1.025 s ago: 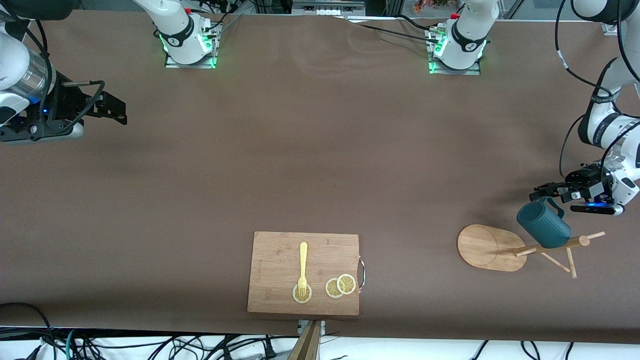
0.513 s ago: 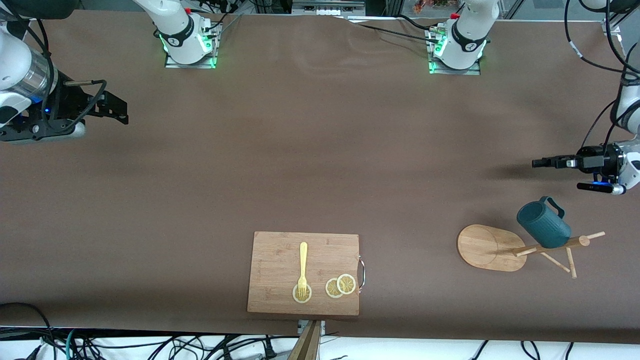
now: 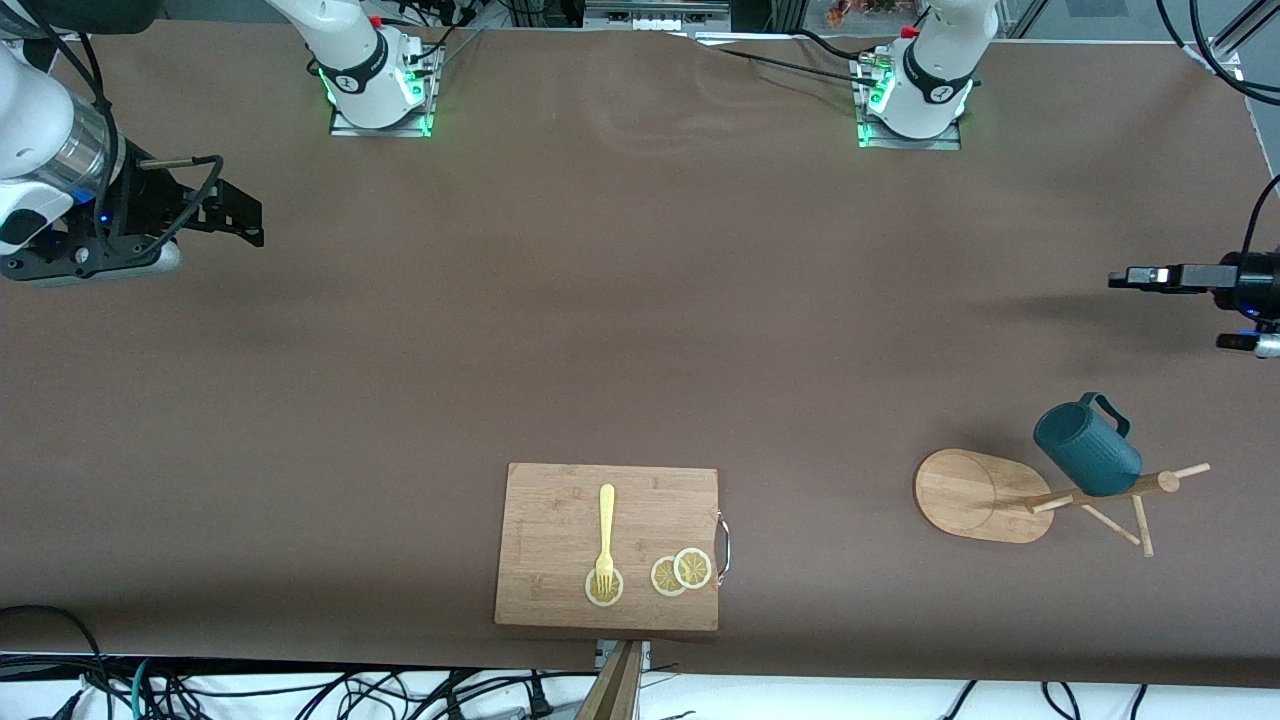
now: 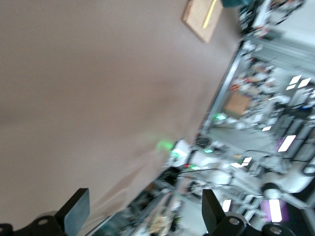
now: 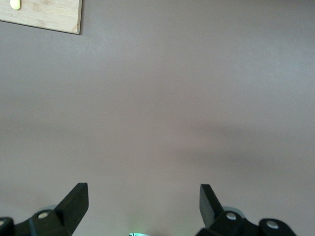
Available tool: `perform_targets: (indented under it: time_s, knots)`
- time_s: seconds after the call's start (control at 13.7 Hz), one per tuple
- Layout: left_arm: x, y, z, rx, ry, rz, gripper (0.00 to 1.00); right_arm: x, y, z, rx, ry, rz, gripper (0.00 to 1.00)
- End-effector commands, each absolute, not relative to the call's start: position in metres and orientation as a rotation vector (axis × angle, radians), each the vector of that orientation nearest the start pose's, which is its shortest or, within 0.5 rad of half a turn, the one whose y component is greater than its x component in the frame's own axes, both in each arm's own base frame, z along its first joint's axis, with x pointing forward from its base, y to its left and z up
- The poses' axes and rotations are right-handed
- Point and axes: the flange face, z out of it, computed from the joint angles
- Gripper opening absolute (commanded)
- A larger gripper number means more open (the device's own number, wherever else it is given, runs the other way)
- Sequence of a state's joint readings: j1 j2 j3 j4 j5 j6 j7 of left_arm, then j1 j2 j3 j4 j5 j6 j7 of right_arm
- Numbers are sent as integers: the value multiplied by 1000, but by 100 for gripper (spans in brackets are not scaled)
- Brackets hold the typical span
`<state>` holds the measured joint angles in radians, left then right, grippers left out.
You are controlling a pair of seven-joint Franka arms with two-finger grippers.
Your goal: Pass cup and hang on rack
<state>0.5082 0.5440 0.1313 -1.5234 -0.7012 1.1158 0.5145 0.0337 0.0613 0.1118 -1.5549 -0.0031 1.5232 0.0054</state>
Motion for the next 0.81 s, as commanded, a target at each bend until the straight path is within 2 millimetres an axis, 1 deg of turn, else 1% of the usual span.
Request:
perform_targets:
  time_s: [0.0,0.15,0.29,0.37,0.44,0.59,0.73]
  knots:
    - [558,244,384,2229,75,-544,100,556,81,602,-3141,-203,129,100]
    - [578,214,405,2325,35,-580,100,556,81,602,-3141,-203,132,100]
    - [600,184,426,2450,62,-598,100,557,80,602,-3141,-200,124,100]
    - [610,160,437,2501,66,-615,100,557,80,603,-3141,-200,120,100]
    - [619,144,442,2553,94,-615,100,557,80,603,-3143,-200,117,100]
    - [633,112,460,2688,79,-551,100,558,80,603,-3142,-210,112,100]
    - [642,90,481,2833,9,-447,100,559,80,603,-3143,-212,102,100]
